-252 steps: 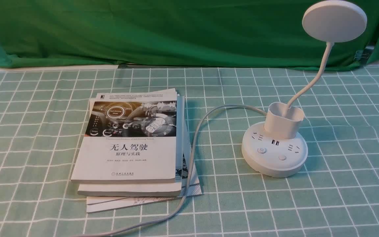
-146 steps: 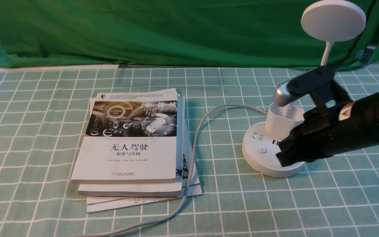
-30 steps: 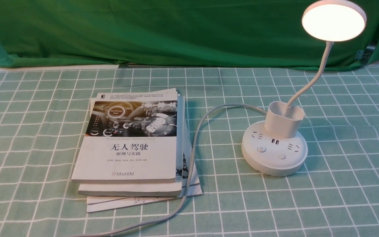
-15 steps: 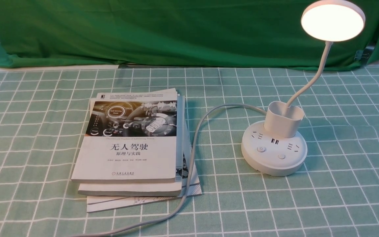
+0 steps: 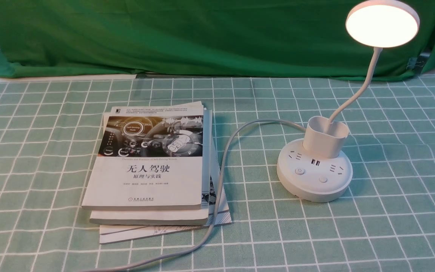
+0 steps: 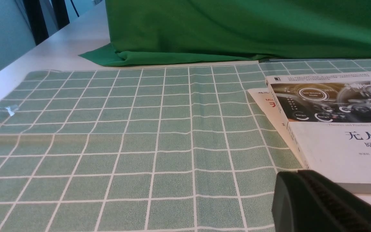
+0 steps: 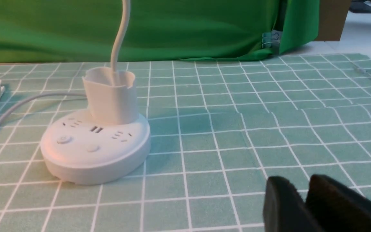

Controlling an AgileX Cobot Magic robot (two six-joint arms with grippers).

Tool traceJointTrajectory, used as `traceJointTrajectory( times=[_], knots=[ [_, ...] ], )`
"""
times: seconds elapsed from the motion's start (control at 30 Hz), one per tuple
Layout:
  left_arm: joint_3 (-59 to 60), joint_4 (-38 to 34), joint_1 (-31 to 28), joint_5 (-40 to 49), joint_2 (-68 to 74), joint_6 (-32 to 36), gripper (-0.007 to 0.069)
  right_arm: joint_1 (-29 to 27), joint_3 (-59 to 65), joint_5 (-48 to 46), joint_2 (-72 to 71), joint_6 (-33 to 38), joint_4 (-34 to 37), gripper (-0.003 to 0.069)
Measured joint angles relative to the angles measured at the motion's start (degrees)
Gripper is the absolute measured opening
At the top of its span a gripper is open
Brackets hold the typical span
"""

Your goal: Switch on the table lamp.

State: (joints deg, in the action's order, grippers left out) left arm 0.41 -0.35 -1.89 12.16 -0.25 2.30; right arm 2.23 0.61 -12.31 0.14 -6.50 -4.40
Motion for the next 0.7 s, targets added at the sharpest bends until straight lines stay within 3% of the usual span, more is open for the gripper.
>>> traceJointTrajectory(
  times=[0.7],
  knots=[
    [0.0,0.0,0.0,0.0,0.0,0.0,0.0021,0.0,0.0,-0.17,0.0,0.02,0.0,0.0217]
  ],
)
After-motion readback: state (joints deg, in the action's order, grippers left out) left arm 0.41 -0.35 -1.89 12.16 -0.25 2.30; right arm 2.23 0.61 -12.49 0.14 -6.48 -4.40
